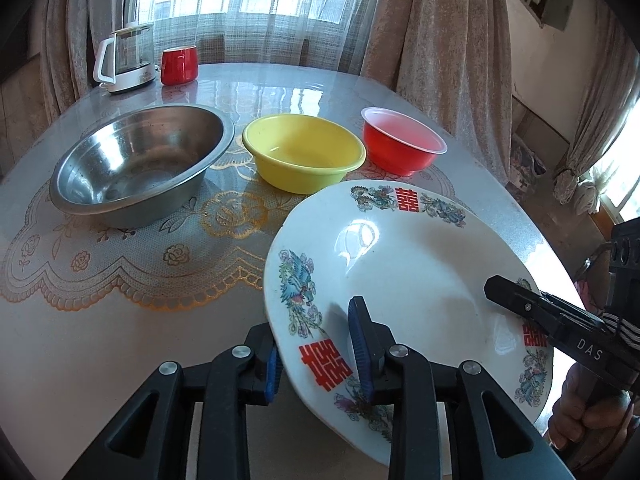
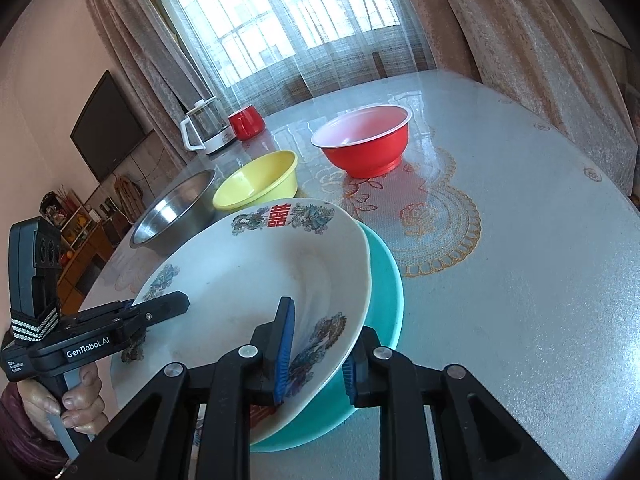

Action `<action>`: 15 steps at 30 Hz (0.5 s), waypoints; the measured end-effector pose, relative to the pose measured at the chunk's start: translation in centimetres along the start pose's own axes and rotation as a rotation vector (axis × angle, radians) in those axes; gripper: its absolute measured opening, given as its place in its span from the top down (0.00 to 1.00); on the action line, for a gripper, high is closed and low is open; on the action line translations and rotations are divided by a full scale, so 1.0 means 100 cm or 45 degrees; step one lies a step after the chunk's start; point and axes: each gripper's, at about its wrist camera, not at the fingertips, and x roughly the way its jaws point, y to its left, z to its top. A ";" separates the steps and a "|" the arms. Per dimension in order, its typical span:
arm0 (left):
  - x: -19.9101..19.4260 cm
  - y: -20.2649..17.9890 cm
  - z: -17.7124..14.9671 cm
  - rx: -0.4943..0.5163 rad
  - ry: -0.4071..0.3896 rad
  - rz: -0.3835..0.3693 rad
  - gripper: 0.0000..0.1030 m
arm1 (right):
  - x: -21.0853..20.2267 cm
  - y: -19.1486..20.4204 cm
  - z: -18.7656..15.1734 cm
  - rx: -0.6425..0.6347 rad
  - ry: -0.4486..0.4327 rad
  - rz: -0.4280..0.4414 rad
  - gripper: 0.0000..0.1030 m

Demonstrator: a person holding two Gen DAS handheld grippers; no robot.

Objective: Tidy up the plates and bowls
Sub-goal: 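Carry the red-print plate onto the stacked rose and teal plates, then lower the red-print plate onto the stack and open the left tool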

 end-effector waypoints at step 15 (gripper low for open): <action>0.003 -0.009 0.001 0.039 -0.034 0.113 0.63 | -0.011 0.001 -0.005 0.156 -0.039 -0.004 0.62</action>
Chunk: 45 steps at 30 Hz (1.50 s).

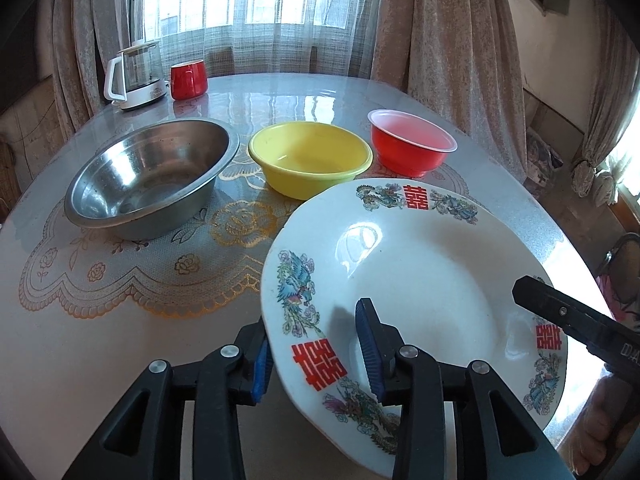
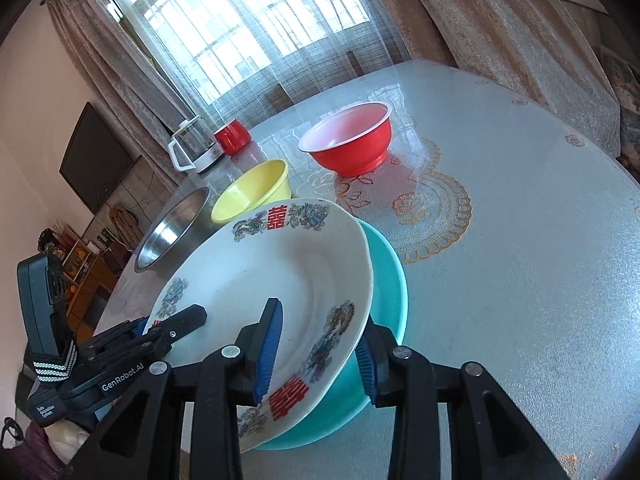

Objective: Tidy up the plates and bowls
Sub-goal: 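Lower the red-print plate onto the stack and open the left tool, then move the left tool to the rim of the steel bowl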

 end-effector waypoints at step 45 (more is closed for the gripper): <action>-0.016 -0.014 -0.007 -0.053 -0.113 0.138 0.59 | -0.037 0.001 0.007 -0.071 -0.144 0.048 0.57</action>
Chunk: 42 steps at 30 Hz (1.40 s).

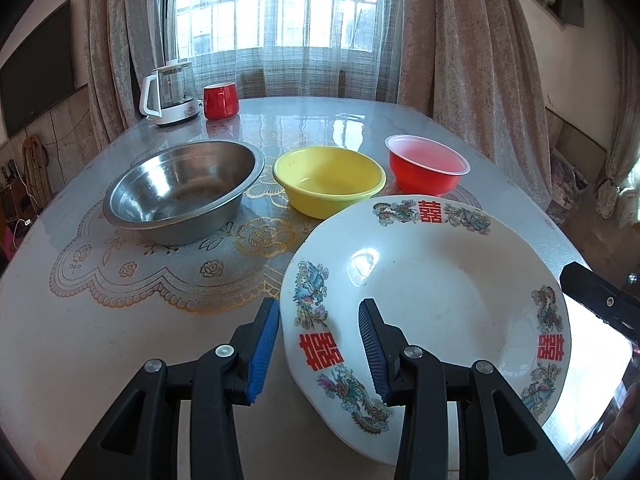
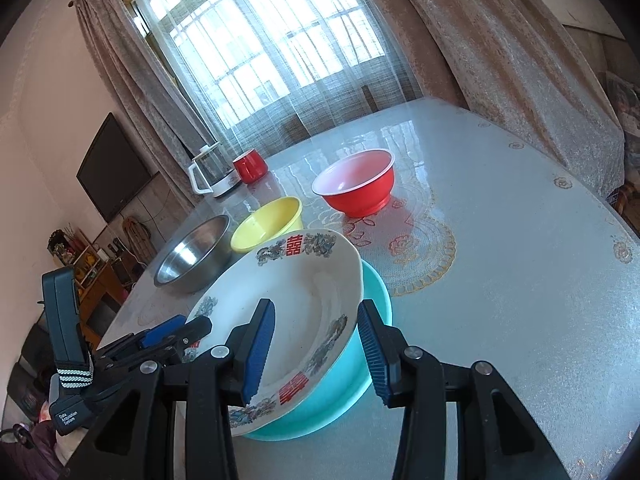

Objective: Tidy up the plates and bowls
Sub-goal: 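Move the left tool to the rim of the steel bowl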

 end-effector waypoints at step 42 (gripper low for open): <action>0.005 0.024 -0.006 -0.042 0.027 -0.162 0.68 | 0.029 -0.007 -0.008 0.075 0.147 -0.162 0.83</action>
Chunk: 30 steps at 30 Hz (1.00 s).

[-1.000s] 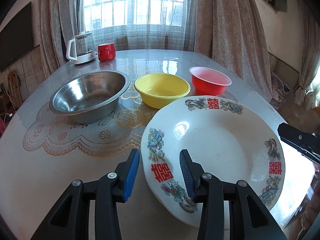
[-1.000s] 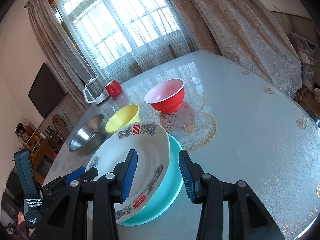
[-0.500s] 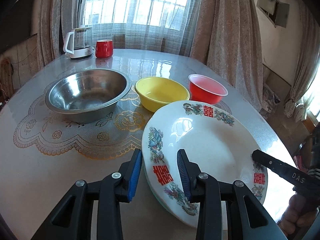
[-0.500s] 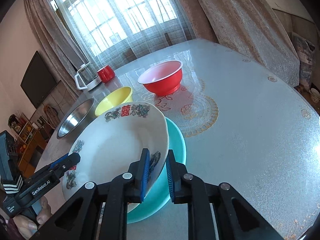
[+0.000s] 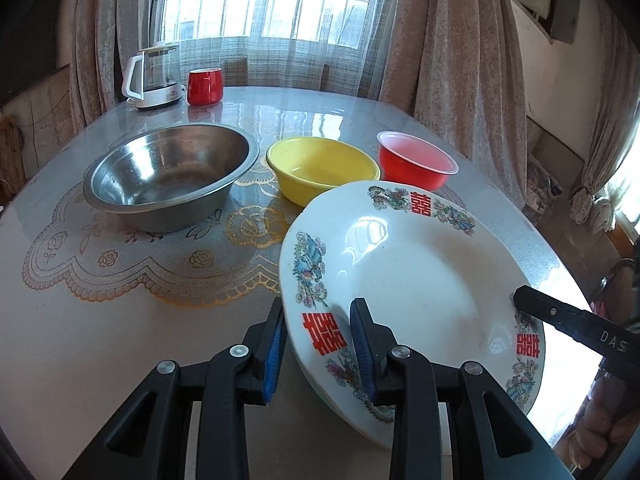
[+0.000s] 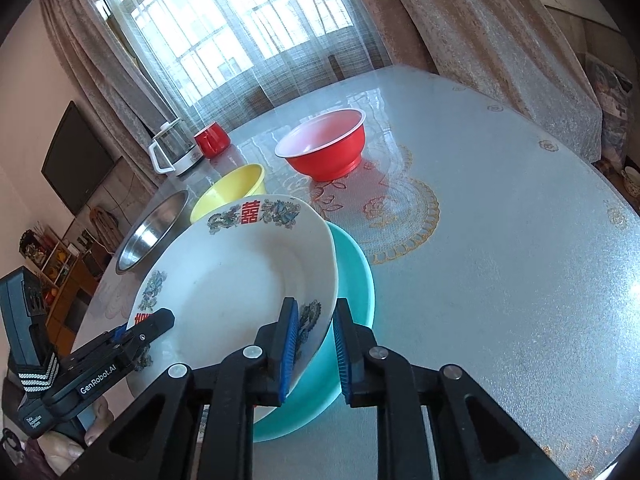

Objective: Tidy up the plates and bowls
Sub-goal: 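Move the left tool to the rim of the steel bowl, then close the left tool on the steel bowl rim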

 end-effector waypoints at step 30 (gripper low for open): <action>-0.035 0.145 0.030 -0.345 -0.126 0.187 0.62 | 0.059 0.144 0.056 -0.283 0.154 0.343 0.67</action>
